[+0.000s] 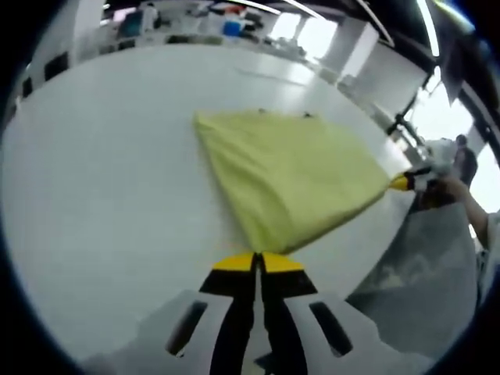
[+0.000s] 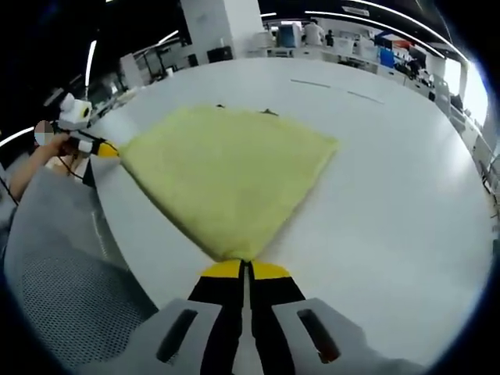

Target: Fold the garment on the visible template until the final outline fits inside the template.

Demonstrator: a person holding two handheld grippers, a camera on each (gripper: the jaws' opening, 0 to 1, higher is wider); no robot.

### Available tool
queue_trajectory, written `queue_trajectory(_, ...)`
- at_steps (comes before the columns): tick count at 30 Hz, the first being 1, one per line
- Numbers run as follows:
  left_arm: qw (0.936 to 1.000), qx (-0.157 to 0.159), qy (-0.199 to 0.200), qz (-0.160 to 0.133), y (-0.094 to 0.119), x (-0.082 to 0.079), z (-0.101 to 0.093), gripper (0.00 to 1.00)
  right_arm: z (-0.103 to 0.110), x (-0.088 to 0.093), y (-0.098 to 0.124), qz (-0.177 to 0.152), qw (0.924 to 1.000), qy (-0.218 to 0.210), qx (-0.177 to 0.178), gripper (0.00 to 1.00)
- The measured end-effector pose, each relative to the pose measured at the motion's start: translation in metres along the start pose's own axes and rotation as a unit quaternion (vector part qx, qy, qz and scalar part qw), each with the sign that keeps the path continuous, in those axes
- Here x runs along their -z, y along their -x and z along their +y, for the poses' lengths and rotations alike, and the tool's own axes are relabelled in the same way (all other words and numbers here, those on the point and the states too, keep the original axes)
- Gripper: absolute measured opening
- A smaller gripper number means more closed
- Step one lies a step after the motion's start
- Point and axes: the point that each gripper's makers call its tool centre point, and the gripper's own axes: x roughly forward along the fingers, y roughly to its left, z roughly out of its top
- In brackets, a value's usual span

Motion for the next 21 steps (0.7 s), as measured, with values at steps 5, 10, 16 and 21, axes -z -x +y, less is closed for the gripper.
queue_trajectory(5,1.0000,-0.003,0.002,-0.004,0.003,-0.004,0.002,0.00,-0.002,-0.003,0.003,-0.002,1.0000,0.002,0.003,0.02)
queue_trajectory(10,1.0000,-0.005,0.001,-0.008,0.006,-0.009,0.003,0.00,-0.001,-0.008,0.007,-0.001,0.9998,0.018,0.006,0.02)
queue_trajectory(16,0.9998,-0.006,-0.006,-0.015,0.013,-0.018,0.003,0.00,-0.003,-0.019,0.015,-0.010,0.9995,0.028,0.011,0.02)
queue_trajectory(21,0.9996,-0.004,-0.007,-0.026,0.021,-0.028,0.000,0.00,-0.003,-0.026,0.020,-0.016,0.9989,0.040,0.016,0.02)
